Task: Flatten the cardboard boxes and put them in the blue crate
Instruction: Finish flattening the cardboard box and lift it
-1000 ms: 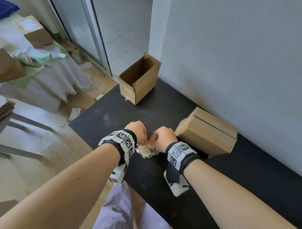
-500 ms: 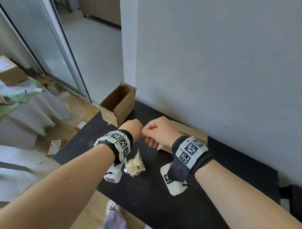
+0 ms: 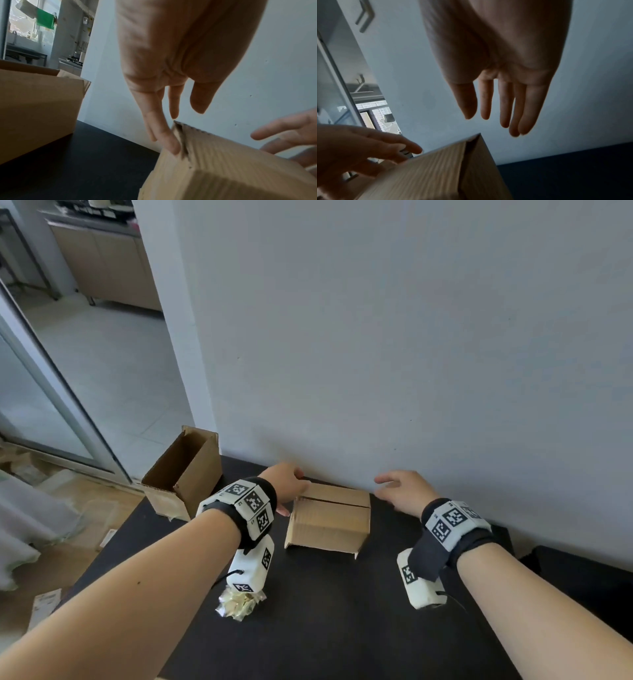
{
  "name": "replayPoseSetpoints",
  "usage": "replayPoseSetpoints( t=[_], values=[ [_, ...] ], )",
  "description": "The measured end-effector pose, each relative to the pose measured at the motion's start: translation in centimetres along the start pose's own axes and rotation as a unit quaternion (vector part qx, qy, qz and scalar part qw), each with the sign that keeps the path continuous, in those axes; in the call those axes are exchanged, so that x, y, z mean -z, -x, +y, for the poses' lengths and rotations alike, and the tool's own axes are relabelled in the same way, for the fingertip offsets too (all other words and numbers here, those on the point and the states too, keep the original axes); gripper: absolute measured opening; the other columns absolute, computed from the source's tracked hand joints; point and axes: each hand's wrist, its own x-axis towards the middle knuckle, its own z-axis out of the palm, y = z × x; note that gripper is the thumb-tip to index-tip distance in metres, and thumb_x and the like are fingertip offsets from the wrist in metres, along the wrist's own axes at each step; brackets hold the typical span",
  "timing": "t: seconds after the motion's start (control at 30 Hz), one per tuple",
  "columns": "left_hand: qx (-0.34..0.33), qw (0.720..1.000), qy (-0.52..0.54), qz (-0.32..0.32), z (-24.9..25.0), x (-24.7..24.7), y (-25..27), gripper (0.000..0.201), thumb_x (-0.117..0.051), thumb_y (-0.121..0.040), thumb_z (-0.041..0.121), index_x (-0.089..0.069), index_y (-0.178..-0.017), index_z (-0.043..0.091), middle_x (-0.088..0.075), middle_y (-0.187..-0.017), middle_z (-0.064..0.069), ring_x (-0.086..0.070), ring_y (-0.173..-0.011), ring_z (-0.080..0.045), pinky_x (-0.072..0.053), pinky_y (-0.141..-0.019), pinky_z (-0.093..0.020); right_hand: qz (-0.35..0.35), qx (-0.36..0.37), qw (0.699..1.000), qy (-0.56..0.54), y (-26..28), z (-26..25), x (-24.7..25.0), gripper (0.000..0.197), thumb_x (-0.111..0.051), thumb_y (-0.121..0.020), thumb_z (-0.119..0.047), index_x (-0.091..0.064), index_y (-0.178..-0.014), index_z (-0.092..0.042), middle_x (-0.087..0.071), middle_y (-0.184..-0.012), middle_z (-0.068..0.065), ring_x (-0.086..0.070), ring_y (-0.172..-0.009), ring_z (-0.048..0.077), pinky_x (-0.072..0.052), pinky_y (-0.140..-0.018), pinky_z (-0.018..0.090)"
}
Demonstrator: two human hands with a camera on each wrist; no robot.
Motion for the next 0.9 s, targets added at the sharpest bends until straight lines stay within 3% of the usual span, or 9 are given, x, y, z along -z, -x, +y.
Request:
replayPoseSetpoints(
  t=[0.13, 0.27, 0.4, 0.47, 0.53, 0.63, 0.7, 0.8, 0.9],
  values=[
    [0.008, 0.999, -0.011, -0.034, 0.9, -0.7, -0.4, 0.043, -0.046, -0.097, 0.018, -0.042, -0.139, 0.007, -0.051, -0.126, -0.011, -0.059, -0.103, -0.028, -0.057, -0.057, -0.028, -0.066, -0.03, 0.994, -0.084, 0.8, 0.4, -1.7, 0.045, -0.059, -0.091, -0.019, -0.049, -0.134, -0.016, -0.056, -0.126, 0.008, -0.067, -0.087, 0.027, -0.057, -0.08, 0.036],
    [0.007, 0.999, -0.006, -0.038, 1.5, -0.9, -0.7, 0.039, -0.045, -0.098, 0.016, -0.046, -0.135, 0.006, -0.051, -0.113, -0.008, -0.057, -0.095, -0.023, -0.056, -0.055, -0.026, -0.028, -0.023, 0.997, -0.073, 1.0, 0.7, -2.3, 0.039, -0.058, -0.092, -0.019, -0.052, -0.13, -0.014, -0.058, -0.116, 0.007, -0.068, -0.079, 0.026, -0.059, -0.075, 0.037],
    [0.005, 0.999, -0.012, -0.033, 1.6, -1.5, -1.0, 0.037, -0.044, -0.097, 0.012, -0.047, -0.134, 0.005, -0.054, -0.12, -0.012, -0.061, -0.101, -0.028, -0.056, -0.053, -0.025, 0.006, -0.004, 1.0, -0.004, 1.2, 1.2, -2.2, 0.037, -0.069, -0.083, -0.025, -0.06, -0.116, -0.013, -0.061, -0.085, -0.002, -0.07, -0.082, 0.025, -0.058, -0.08, 0.039],
    [0.001, 0.999, -0.016, -0.028, 1.5, -1.7, -1.2, 0.037, -0.044, -0.097, 0.01, -0.049, -0.133, 0.005, -0.054, -0.125, -0.013, -0.062, -0.103, -0.03, -0.056, -0.051, -0.025, -0.004, 0.0, 1.0, 0.012, 1.4, 1.4, -2.0, 0.04, -0.075, -0.079, -0.027, -0.061, -0.114, -0.014, -0.058, -0.081, -0.006, -0.068, -0.081, 0.022, -0.057, -0.082, 0.038],
    [-0.002, 0.999, -0.019, -0.025, 1.4, -1.8, -1.5, 0.038, -0.046, -0.095, 0.008, -0.049, -0.133, 0.006, -0.054, -0.126, -0.013, -0.062, -0.103, -0.029, -0.058, -0.059, -0.027, -0.008, 0.008, 0.999, 0.033, 1.5, 1.3, -1.9, 0.046, -0.078, -0.075, -0.032, -0.06, -0.115, -0.016, -0.053, -0.079, -0.011, -0.061, -0.079, 0.018, -0.055, -0.087, 0.036],
    [-0.005, 0.999, -0.021, -0.028, 1.2, -1.9, -2.1, 0.039, -0.051, -0.093, 0.007, -0.05, -0.132, 0.007, -0.054, -0.125, -0.011, -0.063, -0.101, -0.029, -0.059, -0.072, -0.034, -0.006, 0.02, 0.997, 0.077, 1.8, 0.8, -1.9, 0.052, -0.077, -0.074, -0.042, -0.058, -0.117, -0.018, -0.057, -0.091, -0.007, -0.057, -0.081, 0.016, -0.053, -0.087, 0.034],
    [-0.009, 0.999, -0.02, -0.031, 1.2, -2.0, -2.3, 0.039, -0.053, -0.091, 0.005, -0.051, -0.131, 0.007, -0.054, -0.123, -0.012, -0.063, -0.1, -0.03, -0.058, -0.078, -0.036, -0.009, 0.026, 0.996, 0.083, 2.0, 0.4, -2.0, 0.056, -0.077, -0.072, -0.045, -0.058, -0.118, -0.018, -0.061, -0.105, -0.001, -0.062, -0.092, 0.019, -0.054, -0.088, 0.035],
    [-0.021, 0.999, -0.042, -0.025, 1.2, -2.2, -2.7, 0.04, -0.055, -0.089, 0.003, -0.054, -0.129, 0.008, -0.056, -0.123, -0.012, -0.062, -0.102, -0.03, -0.057, -0.083, -0.039, -0.017, 0.041, 0.99, 0.134, 2.2, -0.3, -2.2, 0.061, -0.074, -0.073, -0.05, -0.056, -0.123, -0.02, -0.06, -0.121, 0.001, -0.058, -0.109, 0.019, -0.049, -0.09, 0.03],
    [-0.033, 0.997, -0.067, -0.014, 1.1, -2.0, -3.0, 0.036, -0.055, -0.089, 0.004, -0.057, -0.125, 0.009, -0.058, -0.121, -0.011, -0.062, -0.102, -0.029, -0.057, -0.083, -0.039, -0.028, 0.044, 0.987, 0.15, 2.3, -0.8, -2.1, 0.066, -0.072, -0.074, -0.053, -0.053, -0.128, -0.02, -0.059, -0.126, 0.0, -0.056, -0.114, 0.018, -0.044, -0.092, 0.029]
  ],
)
